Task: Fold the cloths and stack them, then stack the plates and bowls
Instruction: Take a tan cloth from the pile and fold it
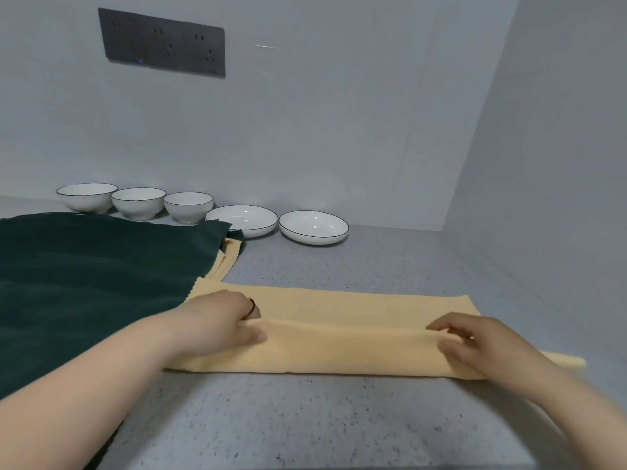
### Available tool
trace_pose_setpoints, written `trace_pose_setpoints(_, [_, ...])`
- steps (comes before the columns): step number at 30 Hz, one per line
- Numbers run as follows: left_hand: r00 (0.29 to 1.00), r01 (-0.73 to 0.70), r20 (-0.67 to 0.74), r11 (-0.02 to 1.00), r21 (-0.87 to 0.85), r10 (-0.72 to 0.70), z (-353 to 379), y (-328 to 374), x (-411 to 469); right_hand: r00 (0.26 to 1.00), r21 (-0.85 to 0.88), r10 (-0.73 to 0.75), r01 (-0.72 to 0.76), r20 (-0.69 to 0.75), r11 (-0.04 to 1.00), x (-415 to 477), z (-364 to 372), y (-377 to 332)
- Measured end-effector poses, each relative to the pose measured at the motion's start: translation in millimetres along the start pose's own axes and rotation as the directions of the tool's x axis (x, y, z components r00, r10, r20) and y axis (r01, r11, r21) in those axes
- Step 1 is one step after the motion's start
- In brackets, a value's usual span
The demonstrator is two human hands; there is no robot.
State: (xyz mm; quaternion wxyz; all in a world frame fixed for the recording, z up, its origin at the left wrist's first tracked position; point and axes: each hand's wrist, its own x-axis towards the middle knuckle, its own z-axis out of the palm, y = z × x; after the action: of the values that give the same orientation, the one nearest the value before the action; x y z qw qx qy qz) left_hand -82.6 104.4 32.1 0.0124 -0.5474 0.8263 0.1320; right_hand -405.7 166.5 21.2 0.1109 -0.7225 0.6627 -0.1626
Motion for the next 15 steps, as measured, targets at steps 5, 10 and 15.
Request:
trace_pose_setpoints(5, [0.981,0.11,-0.163,0.993,0.03,-0.104,1,-16,35,0.995,-0.101,0.092,-0.089,0.027,0.991,48,3,-1])
trace_pose_setpoints(10, [0.965,0.163,-0.212,0.986,0.028,-0.153,7,-24,63,0.993,-0.21,0.115,-0.108,0.021,0.972,84,18,1])
trace_pose_setpoints(15, [0.958,0.162,-0.233,0.986,-0.038,-0.166,19,-33,83,0.985,-0.235,0.175,-0.173,-0.013,0.956,104,36,6])
